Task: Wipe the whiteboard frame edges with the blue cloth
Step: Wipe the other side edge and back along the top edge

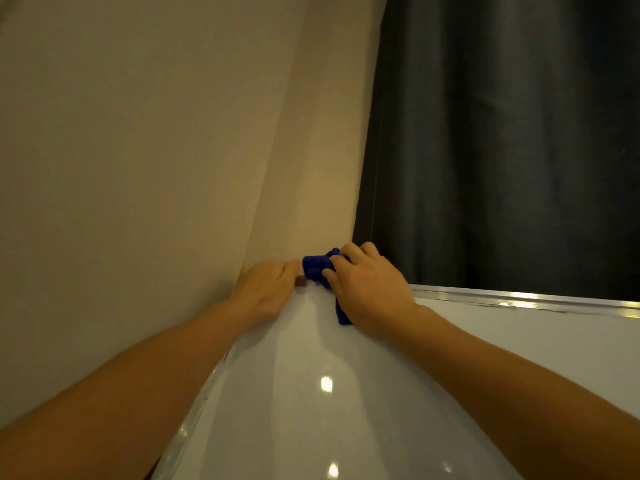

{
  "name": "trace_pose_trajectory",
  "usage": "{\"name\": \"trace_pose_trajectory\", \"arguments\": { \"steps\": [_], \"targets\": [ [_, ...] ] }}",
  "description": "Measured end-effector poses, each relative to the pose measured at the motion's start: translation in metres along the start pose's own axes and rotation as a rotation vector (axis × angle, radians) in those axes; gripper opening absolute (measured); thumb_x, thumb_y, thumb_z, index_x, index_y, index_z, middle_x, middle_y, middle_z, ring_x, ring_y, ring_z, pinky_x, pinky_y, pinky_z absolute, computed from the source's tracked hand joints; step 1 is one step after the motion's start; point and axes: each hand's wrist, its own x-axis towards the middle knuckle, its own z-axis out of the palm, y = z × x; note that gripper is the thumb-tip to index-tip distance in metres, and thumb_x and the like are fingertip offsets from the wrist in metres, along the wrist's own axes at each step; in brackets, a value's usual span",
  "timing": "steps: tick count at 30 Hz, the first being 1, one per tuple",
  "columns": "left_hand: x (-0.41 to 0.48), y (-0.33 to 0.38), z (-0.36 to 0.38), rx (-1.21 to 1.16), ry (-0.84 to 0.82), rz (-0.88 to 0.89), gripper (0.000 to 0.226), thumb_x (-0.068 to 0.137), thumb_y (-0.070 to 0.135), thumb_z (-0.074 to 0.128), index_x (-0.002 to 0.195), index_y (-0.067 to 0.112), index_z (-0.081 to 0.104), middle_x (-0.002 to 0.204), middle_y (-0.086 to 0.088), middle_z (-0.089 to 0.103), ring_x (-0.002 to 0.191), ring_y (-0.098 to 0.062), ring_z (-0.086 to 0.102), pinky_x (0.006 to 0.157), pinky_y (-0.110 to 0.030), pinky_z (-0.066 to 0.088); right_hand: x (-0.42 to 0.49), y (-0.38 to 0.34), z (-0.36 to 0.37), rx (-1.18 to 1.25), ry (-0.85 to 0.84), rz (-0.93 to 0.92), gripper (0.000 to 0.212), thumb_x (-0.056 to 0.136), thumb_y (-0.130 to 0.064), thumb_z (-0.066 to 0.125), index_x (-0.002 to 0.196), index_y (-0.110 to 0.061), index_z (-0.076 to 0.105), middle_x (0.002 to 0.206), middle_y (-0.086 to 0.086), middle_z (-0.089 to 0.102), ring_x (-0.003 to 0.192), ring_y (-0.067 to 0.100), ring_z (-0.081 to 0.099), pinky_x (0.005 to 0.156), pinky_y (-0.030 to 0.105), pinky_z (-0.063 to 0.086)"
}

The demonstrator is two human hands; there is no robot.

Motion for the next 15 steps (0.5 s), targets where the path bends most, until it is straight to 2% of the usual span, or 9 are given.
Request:
{"name": "trace_pose_trajectory", "arguments": {
  "steps": [3,5,9,10,12,15],
  "targets": [
    [0.000,-0.005,-0.002,-0.023,0.086,-0.010,0.040,0.099,0.027,0.023,0.062,0.025,0.036,0.079,-0.005,0.063,0.070,-0.026,0.052,0.071,-0.039,0.041,-0.004,0.018,-0.018,-0.094,-0.175,0.044,0.033,0.090,-0.032,0.062,0.121,-0.020,0.053,0.117,0.008,0.055,0.106,0.030,0.047,0.089,0.043,0.047],
    [0.001,-0.003,-0.004,0.026,0.128,-0.056,0.040,0.097,0.027,0.023,0.060,0.022,0.039,0.074,-0.005,0.061,0.066,-0.024,0.047,0.068,-0.036,0.033,-0.002,0.016,-0.027,-0.129,-0.277,0.080,0.037,0.092,-0.033,0.059,0.125,-0.021,0.048,0.115,0.012,0.054,0.106,0.032,0.047,0.086,0.044,0.046],
    [-0.001,0.008,-0.006,0.074,0.142,-0.129,0.042,0.096,0.031,0.027,0.072,0.020,0.060,0.087,-0.006,0.069,0.079,-0.028,0.055,0.074,-0.037,0.027,0.033,-0.022,-0.029,-0.071,-0.427,0.026,0.041,0.097,-0.032,0.046,0.137,-0.025,0.037,0.115,0.015,0.057,0.107,0.038,0.051,0.080,0.047,0.043],
    [-0.001,0.009,-0.005,0.082,0.146,-0.138,0.042,0.096,0.031,0.027,0.070,0.020,0.059,0.090,-0.007,0.070,0.082,-0.028,0.057,0.075,-0.037,0.027,0.044,-0.029,-0.026,-0.020,-0.457,0.029,0.046,0.099,-0.032,0.043,0.143,-0.026,0.032,0.117,0.016,0.058,0.108,0.039,0.053,0.082,0.047,0.044],
    [-0.003,0.004,-0.005,0.068,0.177,-0.141,0.043,0.096,0.029,0.027,0.060,0.020,0.048,0.088,-0.007,0.070,0.074,-0.026,0.052,0.075,-0.037,0.028,0.058,-0.035,-0.024,0.043,-0.516,0.055,0.058,0.100,-0.030,0.040,0.153,-0.030,0.015,0.123,0.018,0.056,0.111,0.040,0.054,0.086,0.048,0.046],
    [-0.005,-0.005,-0.005,0.001,0.261,-0.087,0.046,0.096,0.026,0.030,0.051,0.024,0.037,0.079,-0.007,0.068,0.067,-0.022,0.045,0.074,-0.037,0.032,0.052,-0.022,-0.025,-0.025,-0.543,0.042,0.069,0.099,-0.024,0.043,0.154,-0.034,0.004,0.121,0.015,0.057,0.104,0.037,0.056,0.073,0.045,0.045]
  ]
}}
